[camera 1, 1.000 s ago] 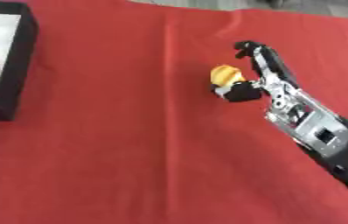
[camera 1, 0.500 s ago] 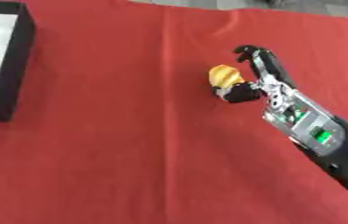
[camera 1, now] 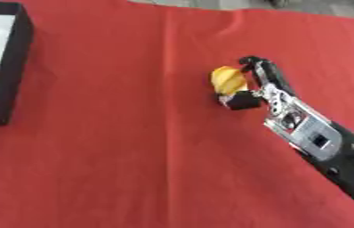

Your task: Pick up the objects with one hand, pass them to the other hand, and then place them into the box on the other side of the table.

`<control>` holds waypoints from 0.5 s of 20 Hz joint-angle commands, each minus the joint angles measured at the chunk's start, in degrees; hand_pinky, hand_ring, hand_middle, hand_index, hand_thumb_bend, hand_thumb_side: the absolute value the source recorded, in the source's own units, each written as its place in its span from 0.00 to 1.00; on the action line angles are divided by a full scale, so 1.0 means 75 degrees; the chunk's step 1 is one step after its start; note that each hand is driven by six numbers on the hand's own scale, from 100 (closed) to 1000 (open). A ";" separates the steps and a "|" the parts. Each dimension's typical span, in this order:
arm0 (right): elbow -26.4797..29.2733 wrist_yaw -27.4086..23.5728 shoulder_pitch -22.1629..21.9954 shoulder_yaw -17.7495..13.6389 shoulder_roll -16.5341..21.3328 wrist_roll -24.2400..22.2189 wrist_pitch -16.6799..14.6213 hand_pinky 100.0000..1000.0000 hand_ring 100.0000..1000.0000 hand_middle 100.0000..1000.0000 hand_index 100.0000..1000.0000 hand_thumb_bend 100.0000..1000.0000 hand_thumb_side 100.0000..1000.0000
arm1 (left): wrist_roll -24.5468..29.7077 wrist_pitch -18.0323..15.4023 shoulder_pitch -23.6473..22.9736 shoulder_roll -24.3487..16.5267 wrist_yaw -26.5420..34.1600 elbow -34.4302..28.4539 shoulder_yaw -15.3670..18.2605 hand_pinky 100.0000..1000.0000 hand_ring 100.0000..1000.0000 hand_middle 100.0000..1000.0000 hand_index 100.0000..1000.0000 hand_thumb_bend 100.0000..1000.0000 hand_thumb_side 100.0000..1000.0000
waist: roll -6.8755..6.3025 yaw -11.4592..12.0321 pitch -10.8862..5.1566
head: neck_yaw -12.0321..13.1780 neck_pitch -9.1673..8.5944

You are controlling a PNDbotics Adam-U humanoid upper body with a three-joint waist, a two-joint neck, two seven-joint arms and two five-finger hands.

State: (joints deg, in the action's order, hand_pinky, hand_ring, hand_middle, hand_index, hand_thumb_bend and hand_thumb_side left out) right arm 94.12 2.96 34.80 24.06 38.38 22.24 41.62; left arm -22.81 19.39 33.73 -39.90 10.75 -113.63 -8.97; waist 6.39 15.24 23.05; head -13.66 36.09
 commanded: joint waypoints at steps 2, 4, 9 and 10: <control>-0.0155 -0.0120 0.0072 -0.0004 0.0061 0.1507 0.1380 0.80 0.89 0.71 0.83 0.50 0.03 | 0.0015 -0.0003 0.0052 -0.0122 -0.0042 -0.0128 0.0072 0.75 0.71 0.70 0.81 0.00 0.74 | -0.0063 0.0017 -0.0094 | -0.0026 -0.0091; -0.0199 -0.0173 0.0081 0.0028 0.0047 0.1547 0.1380 0.80 0.89 0.71 0.83 0.49 0.03 | 0.0019 -0.0005 0.0052 -0.0121 -0.0046 -0.0128 0.0069 0.75 0.71 0.70 0.81 0.00 0.74 | -0.0062 0.0019 -0.0087 | -0.0029 -0.0087; -0.0097 -0.0310 0.0072 0.0081 0.0039 0.1683 0.1380 0.80 0.88 0.66 0.77 0.41 0.00 | 0.0024 0.0008 0.0026 -0.0115 -0.0058 -0.0128 0.0068 0.75 0.71 0.70 0.81 0.00 0.74 | -0.0060 0.0004 -0.0084 | -0.0023 -0.0064; -0.0049 -0.0347 0.0065 0.0090 0.0041 0.1711 0.1380 0.80 0.88 0.65 0.76 0.38 0.00 | 0.0024 0.0014 0.0020 -0.0115 -0.0062 -0.0128 0.0068 0.75 0.71 0.70 0.81 0.00 0.74 | -0.0059 0.0000 -0.0086 | -0.0021 -0.0059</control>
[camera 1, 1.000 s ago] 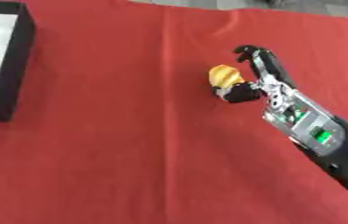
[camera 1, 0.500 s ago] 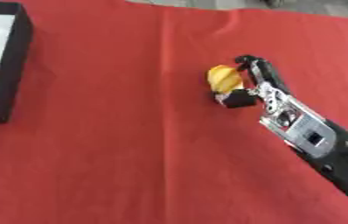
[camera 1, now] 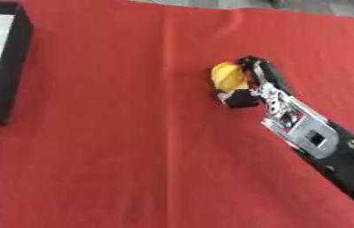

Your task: Pick up the objects with one hand, pass them to the other hand, and then place them into the box on the other side of the table.

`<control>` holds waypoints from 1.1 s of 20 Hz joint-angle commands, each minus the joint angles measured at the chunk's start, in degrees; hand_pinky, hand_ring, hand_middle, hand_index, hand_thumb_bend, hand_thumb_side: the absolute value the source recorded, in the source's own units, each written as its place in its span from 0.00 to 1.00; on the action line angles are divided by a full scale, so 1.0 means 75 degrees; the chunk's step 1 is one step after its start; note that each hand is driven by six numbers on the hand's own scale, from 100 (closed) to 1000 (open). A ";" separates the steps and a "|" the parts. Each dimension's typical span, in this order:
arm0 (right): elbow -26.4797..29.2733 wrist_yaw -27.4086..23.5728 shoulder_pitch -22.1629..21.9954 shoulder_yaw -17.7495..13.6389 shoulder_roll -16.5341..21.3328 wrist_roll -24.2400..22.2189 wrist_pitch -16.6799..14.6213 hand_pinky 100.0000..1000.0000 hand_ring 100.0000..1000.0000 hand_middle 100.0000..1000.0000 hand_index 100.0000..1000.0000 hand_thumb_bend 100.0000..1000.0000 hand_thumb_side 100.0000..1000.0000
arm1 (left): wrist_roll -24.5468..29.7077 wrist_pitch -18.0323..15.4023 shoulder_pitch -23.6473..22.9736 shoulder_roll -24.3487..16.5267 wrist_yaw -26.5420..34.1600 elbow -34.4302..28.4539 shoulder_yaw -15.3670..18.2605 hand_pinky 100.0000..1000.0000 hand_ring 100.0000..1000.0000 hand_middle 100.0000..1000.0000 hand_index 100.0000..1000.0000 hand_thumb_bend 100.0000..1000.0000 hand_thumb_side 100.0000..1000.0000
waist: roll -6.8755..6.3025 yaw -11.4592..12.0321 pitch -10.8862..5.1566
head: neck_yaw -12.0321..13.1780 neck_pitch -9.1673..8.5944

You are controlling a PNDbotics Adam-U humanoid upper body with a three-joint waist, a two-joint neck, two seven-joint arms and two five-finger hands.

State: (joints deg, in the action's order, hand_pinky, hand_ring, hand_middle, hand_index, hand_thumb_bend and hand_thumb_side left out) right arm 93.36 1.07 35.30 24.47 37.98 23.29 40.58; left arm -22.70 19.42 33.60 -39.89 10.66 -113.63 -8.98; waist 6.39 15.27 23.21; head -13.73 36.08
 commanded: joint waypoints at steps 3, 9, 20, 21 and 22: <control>0.0171 -0.0222 -0.0025 0.0055 0.0108 0.1661 0.1519 0.80 0.86 0.62 0.73 0.32 0.00 | 0.0007 0.0018 0.0028 -0.0121 -0.0057 -0.0128 0.0069 0.75 0.71 0.70 0.81 0.00 0.74 | -0.0063 -0.0013 -0.0119 | -0.0006 -0.0040; 0.0417 -0.0464 -0.0072 0.0043 0.0161 0.1926 0.1519 0.79 0.84 0.59 0.70 0.24 0.00 | 0.0016 0.0040 -0.0001 -0.0132 -0.0066 -0.0128 0.0060 0.75 0.71 0.70 0.81 0.00 0.73 | -0.0061 -0.0038 -0.0165 | 0.0000 -0.0022; 0.1128 -0.0930 -0.0116 -0.0030 0.0306 0.2534 0.1519 0.74 0.82 0.55 0.66 0.26 0.00 | 0.0026 0.0022 0.0001 -0.0159 -0.0038 -0.0128 0.0066 0.75 0.71 0.70 0.81 0.00 0.73 | -0.0107 -0.0105 -0.0258 | -0.0025 -0.0026; 0.1192 -0.0963 -0.0123 -0.0030 0.0321 0.2581 0.1519 0.74 0.82 0.55 0.66 0.26 0.00 | 0.0028 0.0022 0.0001 -0.0158 -0.0035 -0.0128 0.0065 0.75 0.71 0.70 0.81 0.00 0.73 | -0.0110 -0.0110 -0.0263 | -0.0030 -0.0028; 0.1232 -0.0995 -0.0130 -0.0028 0.0330 0.2621 0.1519 0.74 0.82 0.55 0.66 0.26 0.00 | 0.0029 0.0022 0.0002 -0.0157 -0.0034 -0.0128 0.0064 0.75 0.71 0.70 0.81 0.00 0.73 | -0.0111 -0.0112 -0.0265 | -0.0032 -0.0030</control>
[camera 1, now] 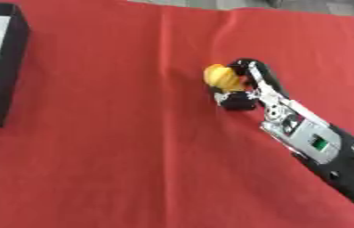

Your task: Pick up the objects with one hand, pass them to the other hand, and then place them into the box on the other side of the table.

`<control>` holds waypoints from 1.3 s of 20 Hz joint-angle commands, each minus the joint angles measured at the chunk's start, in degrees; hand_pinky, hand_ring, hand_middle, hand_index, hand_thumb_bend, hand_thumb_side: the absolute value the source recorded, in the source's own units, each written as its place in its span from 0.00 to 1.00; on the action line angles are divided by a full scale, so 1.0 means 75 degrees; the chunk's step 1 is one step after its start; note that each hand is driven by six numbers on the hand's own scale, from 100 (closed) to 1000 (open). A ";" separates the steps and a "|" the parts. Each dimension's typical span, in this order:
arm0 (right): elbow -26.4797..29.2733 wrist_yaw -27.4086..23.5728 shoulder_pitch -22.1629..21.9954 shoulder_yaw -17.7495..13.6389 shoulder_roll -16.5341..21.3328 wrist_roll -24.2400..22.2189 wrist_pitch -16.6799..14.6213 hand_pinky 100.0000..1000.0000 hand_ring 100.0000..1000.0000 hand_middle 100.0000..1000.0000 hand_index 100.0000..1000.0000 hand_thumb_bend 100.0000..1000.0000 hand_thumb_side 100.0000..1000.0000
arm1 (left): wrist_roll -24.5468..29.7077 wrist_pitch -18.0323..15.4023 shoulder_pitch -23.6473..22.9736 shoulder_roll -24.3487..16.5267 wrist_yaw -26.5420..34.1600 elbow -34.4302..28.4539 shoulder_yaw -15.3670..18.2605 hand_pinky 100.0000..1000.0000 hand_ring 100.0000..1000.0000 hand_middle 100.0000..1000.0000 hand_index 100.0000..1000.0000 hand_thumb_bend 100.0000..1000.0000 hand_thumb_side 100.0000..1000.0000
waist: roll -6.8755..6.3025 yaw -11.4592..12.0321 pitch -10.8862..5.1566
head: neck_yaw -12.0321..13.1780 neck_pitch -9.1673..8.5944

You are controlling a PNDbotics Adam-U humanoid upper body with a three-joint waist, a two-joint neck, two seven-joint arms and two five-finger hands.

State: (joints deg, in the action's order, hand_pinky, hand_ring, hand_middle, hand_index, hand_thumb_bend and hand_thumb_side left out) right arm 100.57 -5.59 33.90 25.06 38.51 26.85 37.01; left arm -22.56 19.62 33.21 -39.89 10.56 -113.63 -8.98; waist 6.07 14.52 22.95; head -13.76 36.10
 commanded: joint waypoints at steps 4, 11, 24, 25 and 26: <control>0.0356 -0.0194 0.0067 -0.0099 0.0284 0.2277 0.1994 0.73 0.81 0.53 0.65 0.26 0.00 | 0.0015 -0.0007 0.0057 -0.0158 -0.0016 -0.0128 0.0062 0.75 0.71 0.70 0.81 0.00 0.72 | -0.0083 -0.0025 -0.0245 | -0.0031 -0.0029; 0.0962 -0.0158 0.0028 -0.0148 0.0370 0.2347 0.1994 0.71 0.79 0.49 0.61 0.25 0.00 | 0.0027 -0.0031 0.0052 -0.0167 -0.0004 -0.0128 0.0062 0.75 0.71 0.70 0.81 0.00 0.72 | -0.0142 -0.0084 -0.0282 | -0.0045 -0.0014; 0.1868 0.0354 0.0085 0.0047 0.0129 0.2823 0.1994 0.61 0.71 0.36 0.47 0.09 0.00 | 0.0114 -0.0321 0.0610 -0.0468 0.0139 -0.0128 0.0041 0.76 0.71 0.70 0.80 0.00 0.66 | -0.0271 -0.0143 -0.0383 | 0.0153 0.0038; 0.1869 0.0452 0.0096 0.0104 0.0094 0.2808 0.1994 0.61 0.71 0.36 0.47 0.09 0.00 | 0.0180 -0.0325 0.0695 -0.0524 0.0142 -0.0128 -0.0011 0.76 0.71 0.70 0.80 0.00 0.66 | -0.0291 -0.0152 -0.0393 | 0.0188 0.0036; 0.1869 0.0564 0.0105 0.0166 0.0065 0.2788 0.1994 0.61 0.71 0.36 0.47 0.09 0.00 | 0.0268 -0.0317 0.0786 -0.0578 0.0144 -0.0128 -0.0072 0.76 0.71 0.70 0.80 0.00 0.66 | -0.0310 -0.0157 -0.0402 | 0.0220 0.0033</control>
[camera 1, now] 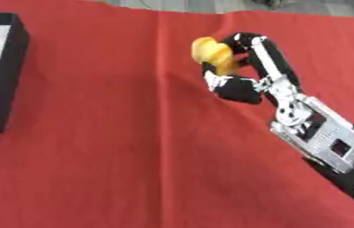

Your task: Pick up the objects with one hand, pass them to the other hand, and then place them into the box on the other side of the table.

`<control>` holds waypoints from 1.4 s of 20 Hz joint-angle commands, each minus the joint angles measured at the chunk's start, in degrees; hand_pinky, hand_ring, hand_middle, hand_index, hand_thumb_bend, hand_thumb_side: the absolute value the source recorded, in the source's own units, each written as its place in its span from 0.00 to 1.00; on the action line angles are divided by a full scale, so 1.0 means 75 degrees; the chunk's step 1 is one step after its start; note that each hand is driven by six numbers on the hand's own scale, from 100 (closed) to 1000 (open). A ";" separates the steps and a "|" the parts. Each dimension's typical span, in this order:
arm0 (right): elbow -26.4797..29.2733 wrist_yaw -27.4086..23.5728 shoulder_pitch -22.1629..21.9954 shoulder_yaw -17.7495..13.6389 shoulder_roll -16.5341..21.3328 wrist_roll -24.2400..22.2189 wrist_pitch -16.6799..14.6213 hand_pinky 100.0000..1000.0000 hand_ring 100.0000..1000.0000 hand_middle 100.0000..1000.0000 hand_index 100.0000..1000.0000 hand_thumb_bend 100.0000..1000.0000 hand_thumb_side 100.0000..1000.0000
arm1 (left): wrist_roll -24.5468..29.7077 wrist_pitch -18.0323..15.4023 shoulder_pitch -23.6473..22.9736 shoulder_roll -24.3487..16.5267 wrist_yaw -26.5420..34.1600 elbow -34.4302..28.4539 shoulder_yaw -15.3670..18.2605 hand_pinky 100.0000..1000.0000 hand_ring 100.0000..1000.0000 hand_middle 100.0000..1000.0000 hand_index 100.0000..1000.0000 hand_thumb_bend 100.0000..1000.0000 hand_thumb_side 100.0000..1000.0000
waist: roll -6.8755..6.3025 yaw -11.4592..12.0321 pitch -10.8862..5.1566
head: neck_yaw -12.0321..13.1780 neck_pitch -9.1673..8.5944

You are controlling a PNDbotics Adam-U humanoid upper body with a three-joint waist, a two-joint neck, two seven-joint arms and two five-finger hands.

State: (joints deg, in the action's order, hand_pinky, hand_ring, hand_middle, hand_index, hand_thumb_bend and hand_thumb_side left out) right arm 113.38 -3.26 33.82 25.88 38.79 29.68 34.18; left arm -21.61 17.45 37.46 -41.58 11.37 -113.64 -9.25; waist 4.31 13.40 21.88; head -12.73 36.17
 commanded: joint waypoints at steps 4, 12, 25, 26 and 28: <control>0.0162 0.0683 0.0187 0.0275 -0.0072 0.2453 0.2294 0.61 0.71 0.36 0.47 0.06 0.00 | 0.0547 0.0262 0.0610 -0.0551 0.0163 -0.0126 -0.0373 0.75 0.71 0.71 0.81 0.00 0.66 | -0.0168 -0.0010 -0.0285 | 0.0229 -0.0006; 0.0162 0.1571 0.0223 0.0613 -0.0226 0.2849 0.1531 0.59 0.69 0.37 0.47 0.04 0.00 | 0.1434 0.1138 0.1204 -0.0841 0.0111 -0.0126 -0.1431 0.76 0.72 0.72 0.82 0.00 0.68 | -0.0290 -0.0035 -0.0294 | 0.0446 -0.0097; 0.0162 0.3079 0.0202 0.0956 -0.0376 0.2675 0.0501 0.58 0.67 0.37 0.47 0.01 0.00 | 0.2982 0.2686 0.1934 -0.0888 0.0072 -0.0126 -0.2895 0.77 0.74 0.74 0.85 0.00 0.81 | -0.0360 -0.0097 -0.0393 | 0.0600 -0.0029; 0.0162 0.3159 0.0213 0.0988 -0.0373 0.2664 0.0386 0.58 0.68 0.37 0.47 0.01 0.00 | 0.3097 0.2801 0.2015 -0.0861 0.0046 -0.0126 -0.3020 0.77 0.74 0.74 0.86 0.00 0.81 | -0.0366 -0.0093 -0.0398 | 0.0593 -0.0026; 0.0162 0.3295 0.0236 0.1053 -0.0359 0.2614 0.0159 0.59 0.68 0.37 0.47 0.00 0.00 | 0.3325 0.3029 0.2181 -0.0804 -0.0031 -0.0126 -0.3308 0.78 0.75 0.75 0.87 0.00 0.81 | -0.0381 -0.0081 -0.0406 | 0.0580 -0.0023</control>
State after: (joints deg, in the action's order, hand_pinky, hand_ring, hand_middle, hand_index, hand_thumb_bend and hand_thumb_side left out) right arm 113.39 20.43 34.82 33.87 35.51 38.28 25.58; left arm 2.33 39.24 52.69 -46.51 11.51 -113.91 -33.46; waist 1.78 12.73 20.55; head -8.32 36.10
